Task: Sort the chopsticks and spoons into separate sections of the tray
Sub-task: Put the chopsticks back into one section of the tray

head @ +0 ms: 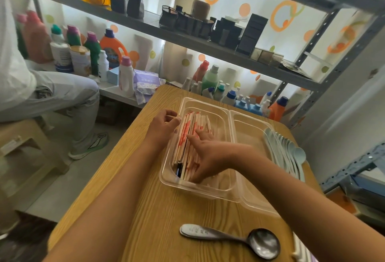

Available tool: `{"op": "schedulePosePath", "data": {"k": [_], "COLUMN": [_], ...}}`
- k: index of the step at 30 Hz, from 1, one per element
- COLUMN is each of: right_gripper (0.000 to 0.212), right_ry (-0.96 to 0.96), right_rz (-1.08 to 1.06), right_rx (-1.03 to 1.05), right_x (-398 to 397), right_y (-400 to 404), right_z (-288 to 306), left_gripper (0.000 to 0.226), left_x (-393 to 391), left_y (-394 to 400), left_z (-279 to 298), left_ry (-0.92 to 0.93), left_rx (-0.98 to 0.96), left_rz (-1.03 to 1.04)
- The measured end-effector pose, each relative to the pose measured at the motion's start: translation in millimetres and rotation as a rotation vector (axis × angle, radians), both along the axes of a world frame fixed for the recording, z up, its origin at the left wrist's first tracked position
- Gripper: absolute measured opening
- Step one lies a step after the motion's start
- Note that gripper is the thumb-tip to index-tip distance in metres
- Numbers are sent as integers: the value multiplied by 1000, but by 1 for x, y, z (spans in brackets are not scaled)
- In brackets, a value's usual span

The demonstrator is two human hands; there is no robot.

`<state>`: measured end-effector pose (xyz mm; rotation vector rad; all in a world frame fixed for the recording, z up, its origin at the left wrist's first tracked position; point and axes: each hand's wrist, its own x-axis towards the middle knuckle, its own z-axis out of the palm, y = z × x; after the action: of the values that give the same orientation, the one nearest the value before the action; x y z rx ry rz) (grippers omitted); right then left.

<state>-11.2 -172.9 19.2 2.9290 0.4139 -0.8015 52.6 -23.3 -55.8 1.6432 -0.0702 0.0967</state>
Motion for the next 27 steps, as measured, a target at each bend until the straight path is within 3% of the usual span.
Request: {"op": "schedulePosePath", "data": {"k": [9,12,17,24,27], "right_gripper": [112,110,127,112,112], "right_ry": [-213,-177,39,-219,-176], "right_rz": [-13,-1,-16,-40,-57], "right_rx": [148,128,12,63,70], "right_x": [5,4,5,8,7], "right_y": [11,11,2,-7,-10], "right_z": [-7,-7,2,-2,0], "left_gripper": [23,22,22,22,22], "left_x": [-2,-1,0,1,1], "left_y": [-1,-1,0,0,0], "left_z": [1,1,1,-1,-2], "left_ry": [-11,-8,1,13,17], "left_rx": [-8,-5,-15,-24,-22], "left_rz": [9,6,-1,-15,-11]}}
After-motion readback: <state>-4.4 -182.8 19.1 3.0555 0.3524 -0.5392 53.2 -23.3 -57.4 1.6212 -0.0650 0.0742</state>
